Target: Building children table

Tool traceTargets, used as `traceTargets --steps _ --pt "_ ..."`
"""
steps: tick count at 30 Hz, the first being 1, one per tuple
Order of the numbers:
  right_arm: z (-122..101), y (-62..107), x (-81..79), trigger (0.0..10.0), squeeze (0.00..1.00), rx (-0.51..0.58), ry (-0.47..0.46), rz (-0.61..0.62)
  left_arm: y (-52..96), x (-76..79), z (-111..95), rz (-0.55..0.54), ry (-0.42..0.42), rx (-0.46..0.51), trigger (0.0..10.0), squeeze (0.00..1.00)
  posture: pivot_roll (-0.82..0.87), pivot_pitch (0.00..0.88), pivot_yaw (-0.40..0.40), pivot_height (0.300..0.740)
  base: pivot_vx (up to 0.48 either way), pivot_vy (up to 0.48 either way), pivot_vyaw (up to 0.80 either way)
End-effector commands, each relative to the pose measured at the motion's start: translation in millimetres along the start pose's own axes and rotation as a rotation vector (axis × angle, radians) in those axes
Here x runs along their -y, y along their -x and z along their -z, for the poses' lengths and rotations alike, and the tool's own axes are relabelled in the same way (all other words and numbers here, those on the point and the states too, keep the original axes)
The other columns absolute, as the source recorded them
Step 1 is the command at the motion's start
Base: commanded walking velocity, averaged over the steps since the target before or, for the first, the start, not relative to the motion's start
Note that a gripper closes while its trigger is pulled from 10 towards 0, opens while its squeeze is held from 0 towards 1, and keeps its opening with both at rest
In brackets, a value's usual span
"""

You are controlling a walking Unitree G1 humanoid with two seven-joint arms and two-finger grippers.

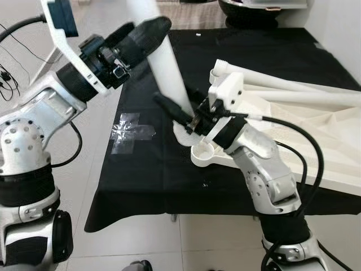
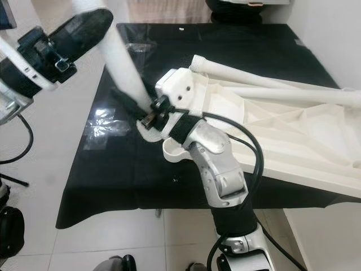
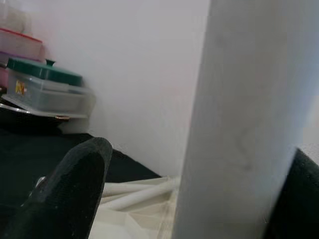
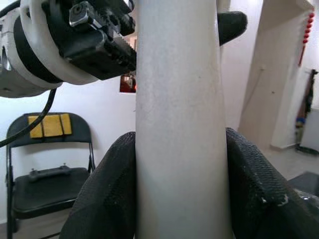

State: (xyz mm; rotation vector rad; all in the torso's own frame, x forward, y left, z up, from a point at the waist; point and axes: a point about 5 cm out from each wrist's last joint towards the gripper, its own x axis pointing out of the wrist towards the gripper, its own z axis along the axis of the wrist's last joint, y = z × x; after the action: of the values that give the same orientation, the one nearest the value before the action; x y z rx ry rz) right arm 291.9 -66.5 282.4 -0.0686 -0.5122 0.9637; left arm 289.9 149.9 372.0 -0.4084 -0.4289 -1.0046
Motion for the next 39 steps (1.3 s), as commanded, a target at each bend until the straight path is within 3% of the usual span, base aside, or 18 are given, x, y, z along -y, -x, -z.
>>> traceTargets --steps 1,8,9,20,23,26,27,31,34,36,37,39 --pt "-6 -0.1 -6.5 10.0 0.0 0.033 0.029 -0.038 -5.4 -2.6 -2 -0.027 -0.038 -0.012 10.0 0.0 0.03 0.107 0.014 0.74 0.0 0.0 0.0" --pt "-7 -0.1 -10.1 10.0 0.0 0.027 0.057 -0.066 -17.4 -2.2 -2 -0.004 -0.003 -0.002 10.0 0.0 0.02 0.105 0.021 0.74 0.0 0.0 0.0" --pt "-6 -0.2 -11.8 10.0 0.0 0.016 0.073 -0.078 -20.2 -1.7 0 0.006 0.008 -0.009 0.0 0.0 0.02 0.105 0.022 0.74 0.0 0.0 0.0" --pt "11 -2.9 -4.7 10.0 0.0 -0.09 0.146 0.003 -27.7 2.1 2 0.061 -0.002 -0.045 0.0 0.0 0.02 0.107 0.024 0.74 0.0 0.0 0.0" --pt "25 -5.5 -3.6 10.0 0.0 -0.195 0.155 0.031 -27.2 10.9 10 0.142 -0.036 -0.118 0.0 0.0 0.02 0.107 0.022 0.74 0.0 0.0 0.0" --pt "28 -6.3 -1.7 10.0 0.0 -0.222 0.147 0.065 -26.2 14.4 18 0.173 -0.069 -0.163 0.0 0.0 0.02 0.107 0.021 0.74 0.0 0.0 0.0" --pt "30 -7.3 -3.2 10.0 1.0 -0.235 0.15 0.049 -25.8 16.5 23 0.189 -0.088 -0.189 0.0 0.0 0.02 0.107 0.02 0.74 0.0 0.0 0.0" --pt "35 -11.0 -11.6 10.0 1.0 -0.286 0.142 -0.016 -26.0 20.3 39 0.229 -0.119 -0.258 0.0 0.0 0.01 0.105 0.02 0.74 0.0 0.0 0.0" --pt "42 -22.3 -21.5 10.0 1.0 -0.344 0.046 0.012 -33.5 23.2 55 0.273 -0.128 -0.284 0.0 0.0 0.01 0.102 0.022 0.74 0.0 0.0 0.0" --pt "44 -24.1 -23.1 10.0 1.0 -0.356 0.031 0.02 -35.3 23.8 56 0.279 -0.124 -0.283 0.0 0.0 0.01 0.102 0.022 0.74 0.0 0.0 0.0" --pt "48 -26.1 -25.0 10.0 0.0 -0.374 -0.004 0.045 -37.6 25.3 58 0.288 -0.126 -0.281 0.0 0.0 0.0 0.102 0.023 0.74 0.0 0.0 0.0" --pt "51 -27.9 -26.4 10.0 0.0 -0.387 -0.027 0.072 -40.0 27.2 60 0.3 -0.126 -0.279 0.0 0.0 0.0 0.102 0.023 0.74 0.0 0.0 0.0"
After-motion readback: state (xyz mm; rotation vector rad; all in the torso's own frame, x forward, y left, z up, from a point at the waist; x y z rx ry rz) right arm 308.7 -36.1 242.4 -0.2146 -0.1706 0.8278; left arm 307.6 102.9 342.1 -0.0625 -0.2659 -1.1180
